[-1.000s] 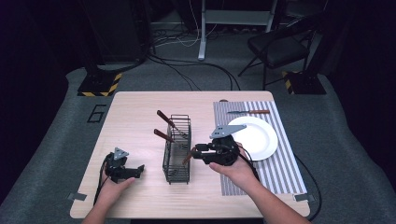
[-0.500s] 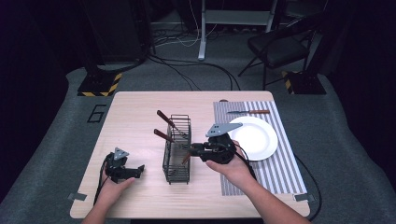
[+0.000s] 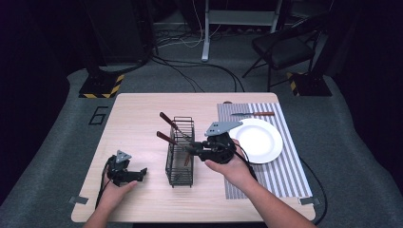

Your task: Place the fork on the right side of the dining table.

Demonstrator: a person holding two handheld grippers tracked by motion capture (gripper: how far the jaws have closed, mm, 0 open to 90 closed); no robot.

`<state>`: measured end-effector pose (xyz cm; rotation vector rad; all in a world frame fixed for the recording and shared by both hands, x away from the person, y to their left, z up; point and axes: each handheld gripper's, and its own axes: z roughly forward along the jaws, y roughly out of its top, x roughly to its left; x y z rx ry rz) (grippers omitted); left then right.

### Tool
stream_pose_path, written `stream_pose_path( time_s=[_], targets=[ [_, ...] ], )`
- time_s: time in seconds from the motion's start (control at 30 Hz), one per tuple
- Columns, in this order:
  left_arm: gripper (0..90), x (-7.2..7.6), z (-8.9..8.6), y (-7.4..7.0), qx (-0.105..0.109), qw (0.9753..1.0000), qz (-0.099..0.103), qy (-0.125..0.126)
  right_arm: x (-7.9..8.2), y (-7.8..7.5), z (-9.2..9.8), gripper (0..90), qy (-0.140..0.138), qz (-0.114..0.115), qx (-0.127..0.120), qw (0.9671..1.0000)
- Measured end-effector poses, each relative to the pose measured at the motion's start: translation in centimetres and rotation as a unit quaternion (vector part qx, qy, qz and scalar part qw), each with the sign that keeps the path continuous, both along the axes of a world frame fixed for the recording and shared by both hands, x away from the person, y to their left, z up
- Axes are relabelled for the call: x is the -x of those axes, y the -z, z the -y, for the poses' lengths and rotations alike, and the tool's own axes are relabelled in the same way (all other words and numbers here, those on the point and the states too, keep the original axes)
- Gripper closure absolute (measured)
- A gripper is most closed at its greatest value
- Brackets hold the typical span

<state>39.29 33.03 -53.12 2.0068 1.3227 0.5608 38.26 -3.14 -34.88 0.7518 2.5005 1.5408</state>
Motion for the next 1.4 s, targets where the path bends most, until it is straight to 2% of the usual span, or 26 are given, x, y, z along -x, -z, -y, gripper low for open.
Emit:
stream_pose_path(
  time_s=[0.17, 0.4, 1.0, 1.4],
  targets=[
    [0.2, 0.0, 0.0, 0.0, 0.001, 1.0000, 0.000, 0.001, 0.0, -0.6, 0.0, 74.2, 0.002, 0.006, -0.004, 1.0000],
    [0.2, 0.0, 0.0, 0.0, 0.001, 1.0000, -0.001, -0.001, 0.2, -2.3, 0.2, 74.2, 0.001, 0.024, -0.009, 0.9997],
    [0.1, 0.0, 0.0, 0.0, 0.001, 1.0000, -0.001, -0.001, 0.8, -6.0, 1.1, 74.2, 0.003, 0.042, -0.016, 0.9990],
    [0.2, 0.0, 0.1, 0.0, 0.002, 1.0000, 0.000, 0.000, 1.4, -7.8, 1.7, 74.2, 0.007, 0.054, -0.017, 0.9984]
  ],
)
